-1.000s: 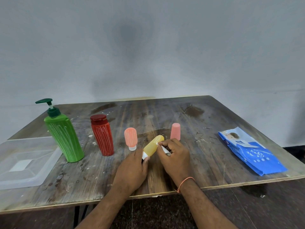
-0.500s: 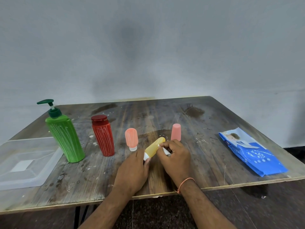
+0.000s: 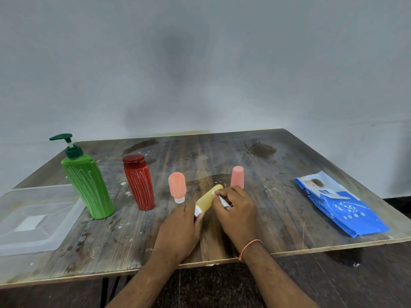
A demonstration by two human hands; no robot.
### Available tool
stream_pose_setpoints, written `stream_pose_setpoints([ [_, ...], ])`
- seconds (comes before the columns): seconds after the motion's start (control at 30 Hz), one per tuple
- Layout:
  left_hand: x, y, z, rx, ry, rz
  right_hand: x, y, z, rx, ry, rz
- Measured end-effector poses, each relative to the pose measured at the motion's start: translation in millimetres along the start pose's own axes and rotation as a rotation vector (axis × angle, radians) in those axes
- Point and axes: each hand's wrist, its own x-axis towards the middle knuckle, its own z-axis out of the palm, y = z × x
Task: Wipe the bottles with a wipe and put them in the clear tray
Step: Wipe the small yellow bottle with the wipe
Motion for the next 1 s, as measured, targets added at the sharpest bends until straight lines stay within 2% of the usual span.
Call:
stream_pose_setpoints([
  [0.23, 0.1, 2.2, -1.7, -0.011, 0.005, 0.01, -1.2, -1.8, -1.1, -0.037, -0.011, 0.043],
  [0.43, -0.7, 2.6, -2.1, -0.01, 0.008, 0.009, -1.6, -3.1, -2.0, -0.009, -0.054, -0.037],
  [0.63, -0.4, 4.3, -2.6, 0.008, 0.002, 0.004, 0.1, -0.1, 0.0, -0.009, 0.008, 0.064],
  [0.83, -0.5, 2.3, -1.5, 0.014, 0.011, -0.004, -2.8, -5.8, -2.8, 0.013, -0.138, -0.039],
  [1.0, 0.0, 3.3, -1.2, 0.016, 0.021, -0.002, 0.7, -1.6, -0.1, 0.024, -0.02, 0.06],
])
